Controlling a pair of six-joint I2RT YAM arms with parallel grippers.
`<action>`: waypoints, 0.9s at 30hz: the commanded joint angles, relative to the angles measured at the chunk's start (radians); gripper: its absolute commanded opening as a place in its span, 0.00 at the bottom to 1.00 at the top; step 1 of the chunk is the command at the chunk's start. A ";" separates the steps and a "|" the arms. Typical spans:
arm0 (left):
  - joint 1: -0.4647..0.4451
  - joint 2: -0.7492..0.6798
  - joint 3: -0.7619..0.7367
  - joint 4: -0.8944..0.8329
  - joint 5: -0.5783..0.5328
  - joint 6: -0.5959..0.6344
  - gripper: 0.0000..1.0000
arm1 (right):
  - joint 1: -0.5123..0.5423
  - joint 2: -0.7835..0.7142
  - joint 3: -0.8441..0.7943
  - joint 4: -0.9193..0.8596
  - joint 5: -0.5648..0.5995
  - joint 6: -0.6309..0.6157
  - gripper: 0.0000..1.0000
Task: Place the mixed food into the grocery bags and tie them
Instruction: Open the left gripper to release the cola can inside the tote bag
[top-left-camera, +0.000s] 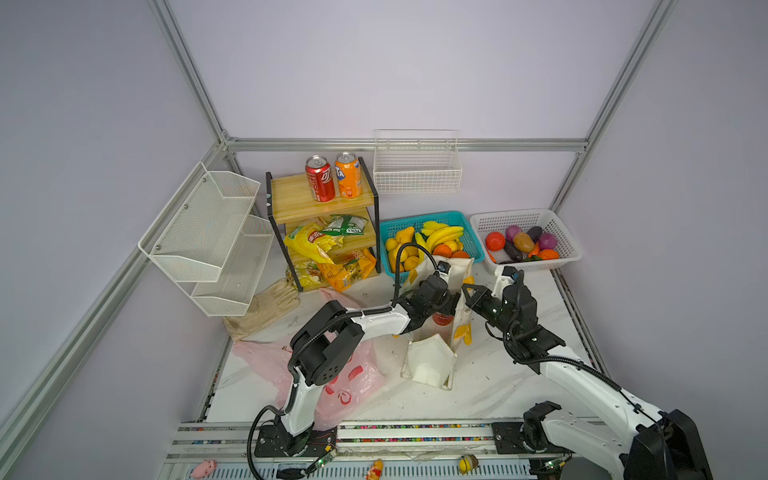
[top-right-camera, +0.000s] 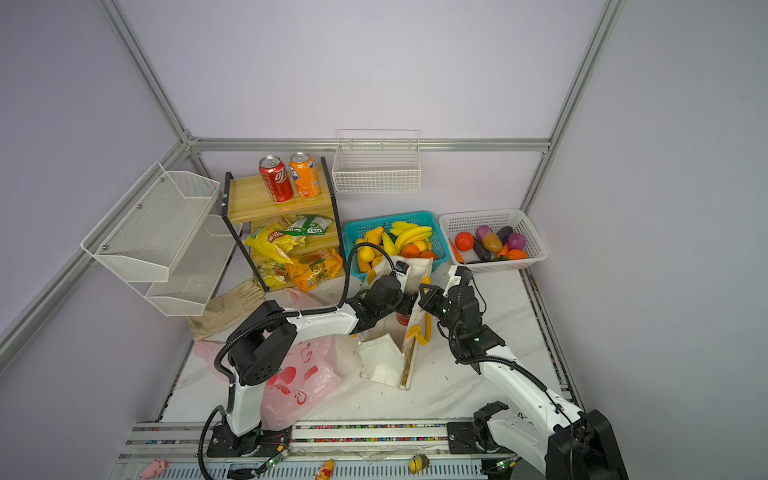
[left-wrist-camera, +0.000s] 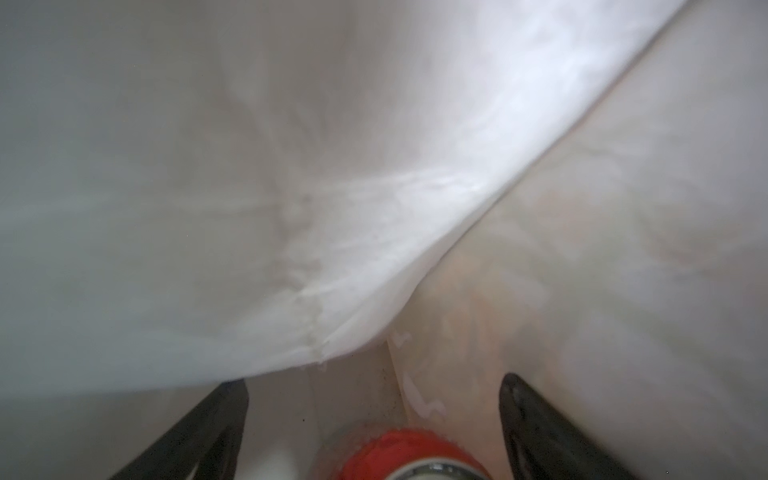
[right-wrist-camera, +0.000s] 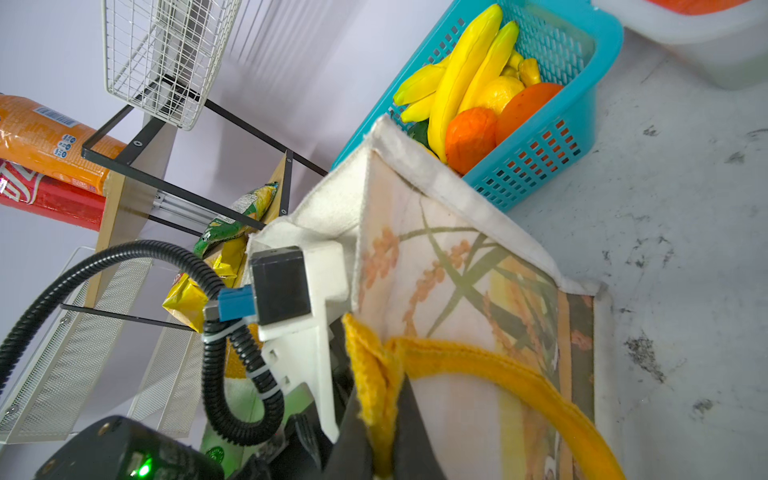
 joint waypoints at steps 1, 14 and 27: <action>-0.008 -0.093 -0.014 0.068 0.020 0.038 0.95 | 0.000 0.012 0.001 -0.016 0.016 -0.019 0.00; -0.004 -0.248 0.032 -0.115 -0.017 0.011 0.93 | 0.000 0.022 0.025 -0.036 0.039 -0.047 0.00; 0.040 -0.437 0.030 -0.202 0.013 -0.020 0.91 | 0.000 0.038 0.038 -0.024 0.042 -0.062 0.09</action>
